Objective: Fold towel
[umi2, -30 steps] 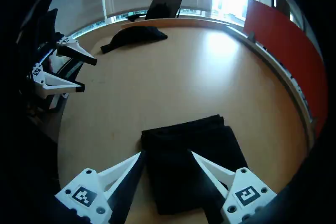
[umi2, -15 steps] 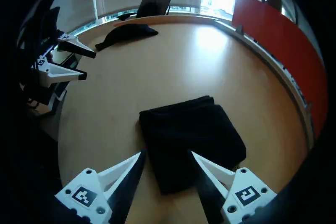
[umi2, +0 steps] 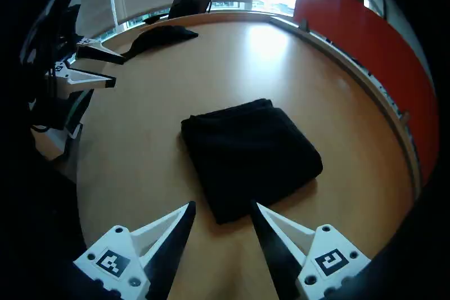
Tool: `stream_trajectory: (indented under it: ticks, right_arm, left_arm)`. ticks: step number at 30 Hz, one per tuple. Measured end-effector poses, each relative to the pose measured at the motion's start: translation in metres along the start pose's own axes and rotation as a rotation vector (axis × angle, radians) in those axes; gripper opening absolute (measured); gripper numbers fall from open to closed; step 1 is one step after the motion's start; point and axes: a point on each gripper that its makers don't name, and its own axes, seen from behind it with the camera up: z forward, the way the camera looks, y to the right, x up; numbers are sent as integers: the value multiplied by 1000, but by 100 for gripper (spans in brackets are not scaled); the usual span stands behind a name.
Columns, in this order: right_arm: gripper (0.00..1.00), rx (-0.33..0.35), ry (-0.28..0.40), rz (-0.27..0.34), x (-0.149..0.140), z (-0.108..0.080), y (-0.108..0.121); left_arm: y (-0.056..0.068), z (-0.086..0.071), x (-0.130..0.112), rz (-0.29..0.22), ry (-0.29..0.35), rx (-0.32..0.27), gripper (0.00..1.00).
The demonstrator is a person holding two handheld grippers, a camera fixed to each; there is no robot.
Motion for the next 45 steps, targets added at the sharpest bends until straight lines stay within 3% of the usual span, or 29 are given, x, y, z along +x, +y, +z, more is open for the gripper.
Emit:
stream_trajectory:
  ticks: [13, 20, 30, 41, 45]
  right_arm:
    - [74, -39, -10, 58, -10, 3, 2]
    - [67, -69, -21, 103, -17, 8, 1]
    - [48, -90, -24, 143, -22, 12, -1]
    - [11, -117, -22, 158, -22, 13, 8]
    - [5, -128, -17, 155, -21, 12, 11]
  left_arm:
    - [3, 1, -1, 4, -2, -5, 98]
    - [3, 0, -2, 0, -1, -5, 98]
    - [3, 0, -3, 0, -4, -5, 98]
    - [3, 0, -2, 3, -4, -6, 98]
    - [2, -1, -2, 4, -4, -6, 98]
